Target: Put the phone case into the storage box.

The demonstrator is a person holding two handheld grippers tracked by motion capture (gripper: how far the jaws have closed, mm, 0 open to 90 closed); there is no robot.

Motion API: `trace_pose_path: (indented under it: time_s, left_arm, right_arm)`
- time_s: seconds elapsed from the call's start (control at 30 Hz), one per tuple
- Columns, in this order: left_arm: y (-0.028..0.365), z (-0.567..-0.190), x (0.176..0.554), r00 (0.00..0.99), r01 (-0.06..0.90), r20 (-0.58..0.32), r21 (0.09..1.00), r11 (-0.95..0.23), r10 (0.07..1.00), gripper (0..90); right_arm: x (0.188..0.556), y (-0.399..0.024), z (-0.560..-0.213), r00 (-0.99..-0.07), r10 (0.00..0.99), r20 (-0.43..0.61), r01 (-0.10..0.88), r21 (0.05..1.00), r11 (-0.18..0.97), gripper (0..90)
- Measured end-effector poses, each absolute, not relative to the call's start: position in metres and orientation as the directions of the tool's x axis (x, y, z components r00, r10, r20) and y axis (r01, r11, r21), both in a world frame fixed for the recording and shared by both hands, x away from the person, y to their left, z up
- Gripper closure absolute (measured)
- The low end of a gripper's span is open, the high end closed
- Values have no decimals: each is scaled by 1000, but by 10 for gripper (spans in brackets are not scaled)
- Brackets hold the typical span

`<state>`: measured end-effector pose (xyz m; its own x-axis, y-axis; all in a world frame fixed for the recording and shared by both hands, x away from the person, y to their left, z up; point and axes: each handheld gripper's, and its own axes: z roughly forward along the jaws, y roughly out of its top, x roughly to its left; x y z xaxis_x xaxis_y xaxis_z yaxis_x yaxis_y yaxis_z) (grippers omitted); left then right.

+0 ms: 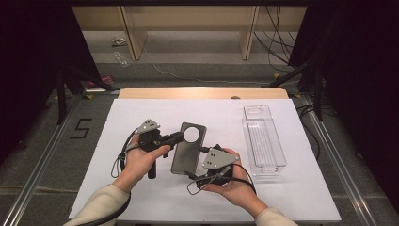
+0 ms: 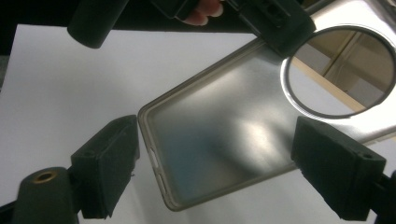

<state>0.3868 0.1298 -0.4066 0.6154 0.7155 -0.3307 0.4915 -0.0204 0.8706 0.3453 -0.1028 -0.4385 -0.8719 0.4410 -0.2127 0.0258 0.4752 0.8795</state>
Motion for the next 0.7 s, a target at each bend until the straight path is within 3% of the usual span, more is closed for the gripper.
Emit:
trace_pose_path:
  time_s: [0.7]
  left_arm:
    - [138, -409, 383, 620, 443, -285, 896, -27, 731, 814]
  right_arm:
    - [357, -121, -431, -803, 590, -84, 138, 937, 321, 166]
